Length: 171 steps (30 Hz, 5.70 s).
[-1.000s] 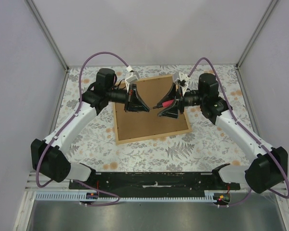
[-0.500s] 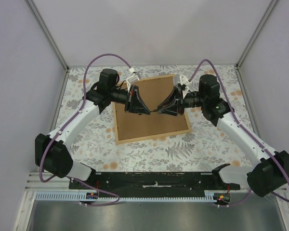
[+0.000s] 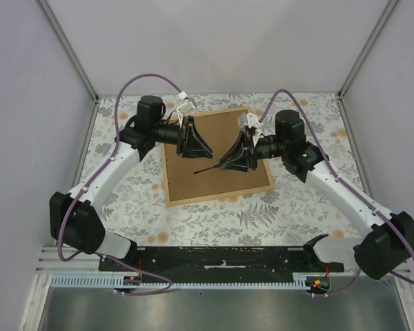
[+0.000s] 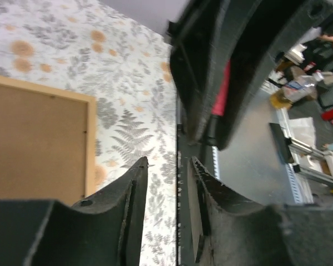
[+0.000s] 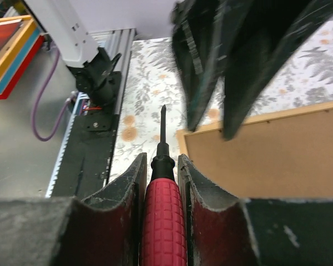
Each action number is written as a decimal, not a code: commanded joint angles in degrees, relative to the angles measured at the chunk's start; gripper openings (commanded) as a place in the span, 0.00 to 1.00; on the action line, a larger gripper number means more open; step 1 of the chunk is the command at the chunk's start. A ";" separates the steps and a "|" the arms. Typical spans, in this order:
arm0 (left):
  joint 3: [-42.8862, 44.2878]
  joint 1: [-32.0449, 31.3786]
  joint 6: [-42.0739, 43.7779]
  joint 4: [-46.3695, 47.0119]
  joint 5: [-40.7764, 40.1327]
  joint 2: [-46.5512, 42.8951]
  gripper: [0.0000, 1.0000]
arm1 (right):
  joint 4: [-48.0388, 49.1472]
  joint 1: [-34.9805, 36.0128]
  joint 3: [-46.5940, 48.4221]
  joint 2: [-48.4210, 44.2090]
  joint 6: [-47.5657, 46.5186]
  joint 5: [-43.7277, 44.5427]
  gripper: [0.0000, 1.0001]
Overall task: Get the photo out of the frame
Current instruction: Pick up the screwdriver from the center of the board, then release the photo frame item from the photo frame.
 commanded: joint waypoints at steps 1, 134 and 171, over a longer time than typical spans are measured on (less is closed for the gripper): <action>3.36 6.18 -2.03 5.00 -3.39 -1.68 0.46 | 1.57 0.69 0.08 1.14 4.43 -1.47 0.00; -18.79 19.38 16.60 -0.98 -40.66 13.88 0.47 | 32.44 8.68 5.17 49.48 33.80 17.52 0.00; -18.44 19.38 16.60 -1.42 -39.25 14.40 0.47 | 30.07 10.88 7.81 51.50 32.22 17.87 0.00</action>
